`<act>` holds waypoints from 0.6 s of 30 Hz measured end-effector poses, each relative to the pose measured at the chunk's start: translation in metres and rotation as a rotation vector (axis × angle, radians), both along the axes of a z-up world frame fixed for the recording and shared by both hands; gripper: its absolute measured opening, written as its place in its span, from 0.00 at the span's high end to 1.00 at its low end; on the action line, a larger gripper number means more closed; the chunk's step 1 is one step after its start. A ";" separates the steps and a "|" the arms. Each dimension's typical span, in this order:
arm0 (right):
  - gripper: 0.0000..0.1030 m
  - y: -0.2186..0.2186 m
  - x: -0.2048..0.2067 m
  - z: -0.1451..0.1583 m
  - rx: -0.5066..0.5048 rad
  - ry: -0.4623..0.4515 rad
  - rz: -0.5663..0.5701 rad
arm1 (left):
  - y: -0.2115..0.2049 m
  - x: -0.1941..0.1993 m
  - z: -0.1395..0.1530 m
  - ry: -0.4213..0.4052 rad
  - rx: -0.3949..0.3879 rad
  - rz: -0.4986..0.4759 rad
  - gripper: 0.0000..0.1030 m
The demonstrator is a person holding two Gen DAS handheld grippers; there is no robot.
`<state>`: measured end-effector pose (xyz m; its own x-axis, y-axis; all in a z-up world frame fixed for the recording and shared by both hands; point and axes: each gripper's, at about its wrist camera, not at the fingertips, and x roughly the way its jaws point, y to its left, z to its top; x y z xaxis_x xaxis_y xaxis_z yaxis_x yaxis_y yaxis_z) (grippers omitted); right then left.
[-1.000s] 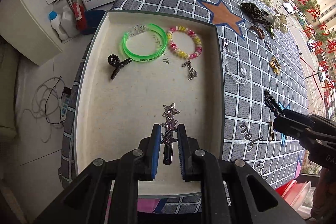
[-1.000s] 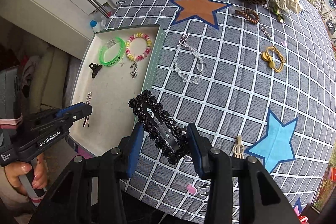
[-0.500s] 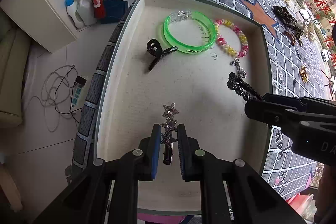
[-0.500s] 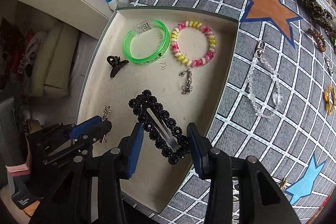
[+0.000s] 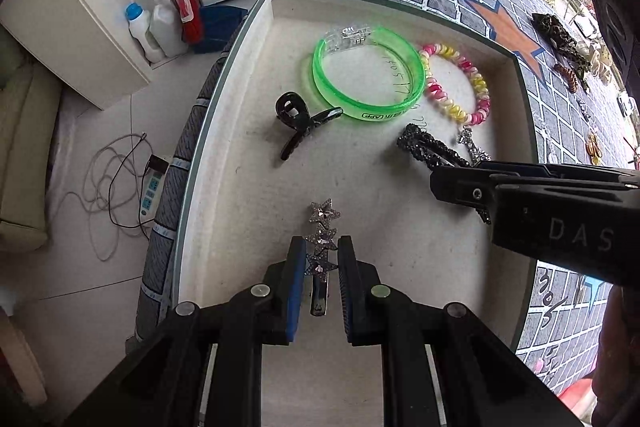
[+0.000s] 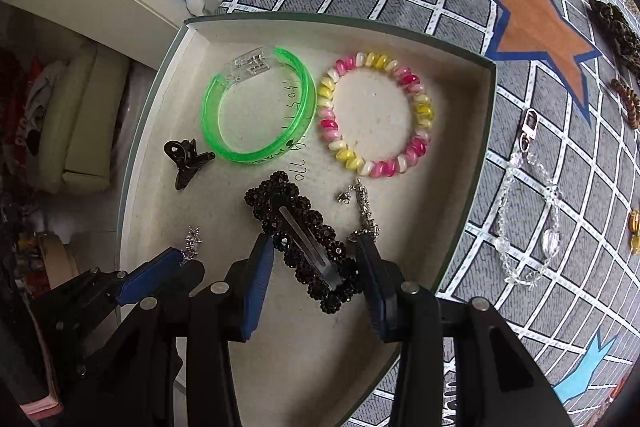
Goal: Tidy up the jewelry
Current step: 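Carry the black clip and star hairpin into the white tray while both tools open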
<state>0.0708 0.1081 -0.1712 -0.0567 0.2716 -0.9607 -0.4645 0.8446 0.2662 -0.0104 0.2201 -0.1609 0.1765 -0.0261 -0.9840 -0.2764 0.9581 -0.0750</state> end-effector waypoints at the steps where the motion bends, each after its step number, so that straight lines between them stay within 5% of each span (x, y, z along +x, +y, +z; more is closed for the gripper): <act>1: 0.54 0.001 0.002 -0.001 0.004 0.000 -0.002 | -0.001 0.000 -0.001 0.004 0.003 -0.003 0.78; 18: 0.45 -0.007 0.016 0.014 0.064 0.005 -0.021 | -0.004 -0.001 0.001 0.035 0.032 -0.015 0.78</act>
<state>0.0864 0.1011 -0.1576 -0.0552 0.3336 -0.9411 -0.4452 0.8355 0.3222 -0.0111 0.2158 -0.1601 0.1420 0.0033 -0.9899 -0.2641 0.9639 -0.0347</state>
